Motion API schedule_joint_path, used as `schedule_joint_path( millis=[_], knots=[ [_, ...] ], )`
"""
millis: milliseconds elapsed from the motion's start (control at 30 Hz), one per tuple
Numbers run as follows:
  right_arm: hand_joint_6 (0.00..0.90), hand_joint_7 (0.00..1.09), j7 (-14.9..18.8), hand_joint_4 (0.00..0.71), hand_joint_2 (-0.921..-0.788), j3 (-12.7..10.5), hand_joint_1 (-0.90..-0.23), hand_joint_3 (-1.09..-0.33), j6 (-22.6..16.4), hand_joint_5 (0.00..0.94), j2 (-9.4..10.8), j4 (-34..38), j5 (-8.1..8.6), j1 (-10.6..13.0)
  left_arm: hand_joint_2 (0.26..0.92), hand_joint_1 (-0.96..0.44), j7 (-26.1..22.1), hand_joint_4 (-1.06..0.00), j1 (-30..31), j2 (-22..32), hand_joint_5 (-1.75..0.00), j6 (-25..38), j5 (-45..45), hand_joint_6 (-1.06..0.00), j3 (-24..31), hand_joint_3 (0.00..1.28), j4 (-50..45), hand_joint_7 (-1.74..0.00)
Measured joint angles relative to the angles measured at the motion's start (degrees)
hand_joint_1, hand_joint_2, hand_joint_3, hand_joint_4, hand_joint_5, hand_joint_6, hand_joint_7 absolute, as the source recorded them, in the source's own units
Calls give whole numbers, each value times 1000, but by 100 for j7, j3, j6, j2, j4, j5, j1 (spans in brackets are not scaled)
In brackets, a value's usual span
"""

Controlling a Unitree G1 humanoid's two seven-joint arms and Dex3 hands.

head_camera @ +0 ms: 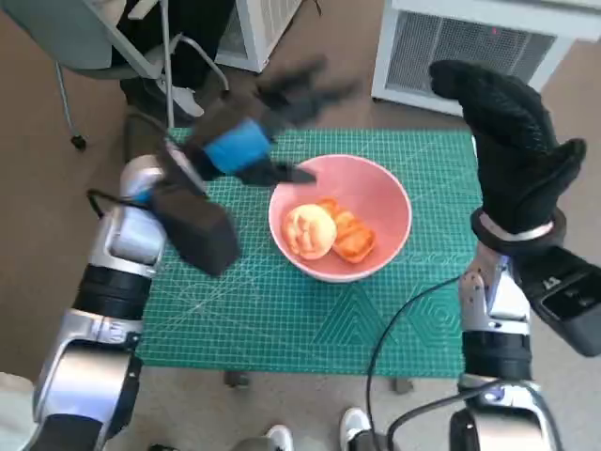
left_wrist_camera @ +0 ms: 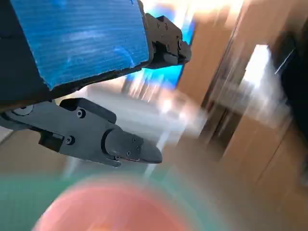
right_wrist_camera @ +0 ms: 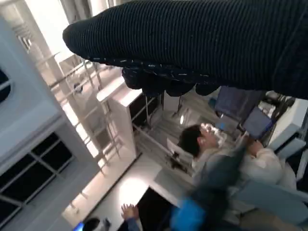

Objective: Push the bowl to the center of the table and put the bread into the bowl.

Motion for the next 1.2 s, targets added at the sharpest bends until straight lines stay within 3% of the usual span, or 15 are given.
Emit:
schedule_joint_path(
  millis=[233,367,600,1200],
  knots=[
    [-1,676,-246,141,-921,-1,-569,-760,-18,241,18,-2,-119,-189,921,-631,100,-119,185,-522,-24,-309,-1076,-225,417,382,-124,-79],
    [-1,672,-304,153,-921,12,-567,-772,-89,220,20,28,-242,-314,921,-663,-29,-142,411,-728,-31,-222,-1551,-230,513,400,-330,-79],
    [-1,669,-302,165,-921,35,-575,-772,-87,202,20,119,-251,-498,921,-691,-169,-167,742,-928,-33,43,-1989,-253,592,400,-791,-84],
    [-1,658,-302,190,-921,163,-589,-748,-8,161,23,114,-255,-522,921,-679,-453,-198,1171,-1314,-19,536,-2603,-311,771,331,-1301,-83]
  ],
)
